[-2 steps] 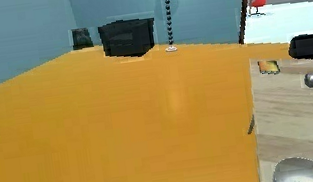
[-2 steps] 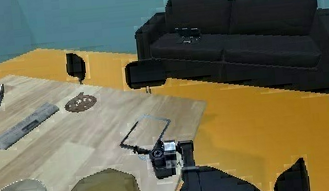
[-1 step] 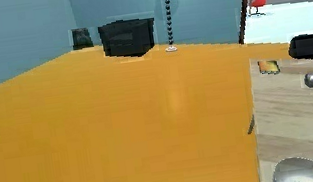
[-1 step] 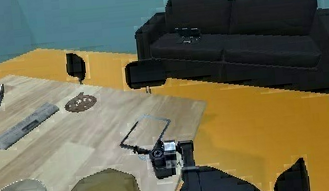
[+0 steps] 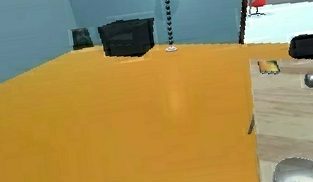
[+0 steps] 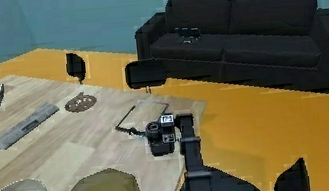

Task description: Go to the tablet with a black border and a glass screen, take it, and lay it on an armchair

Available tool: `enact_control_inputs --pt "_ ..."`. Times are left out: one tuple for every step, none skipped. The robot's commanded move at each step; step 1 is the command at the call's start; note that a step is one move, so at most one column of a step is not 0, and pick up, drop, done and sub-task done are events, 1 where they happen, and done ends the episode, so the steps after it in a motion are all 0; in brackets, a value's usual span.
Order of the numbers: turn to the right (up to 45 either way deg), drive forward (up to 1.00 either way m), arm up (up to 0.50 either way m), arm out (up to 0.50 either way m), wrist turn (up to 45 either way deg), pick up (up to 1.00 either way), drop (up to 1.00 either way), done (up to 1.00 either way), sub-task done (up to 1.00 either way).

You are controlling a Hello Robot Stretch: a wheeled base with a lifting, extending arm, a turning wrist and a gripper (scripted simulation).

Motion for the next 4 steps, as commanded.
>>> enact_control_inputs --pt "0.0 0.0 0.2 0.0 0.0 0.0 0.0 0.0 0.0" --pt "0.0 0.0 0.0 0.0 -45.0 0.0 0.0 0.0 0.0" --pt "0.0 0.0 0.0 0.0 -45.0 0.0 0.0 0.0 0.0" --pt "0.0 0.0 0.0 0.0 -24.0 0.0 0.0 0.0 0.0"
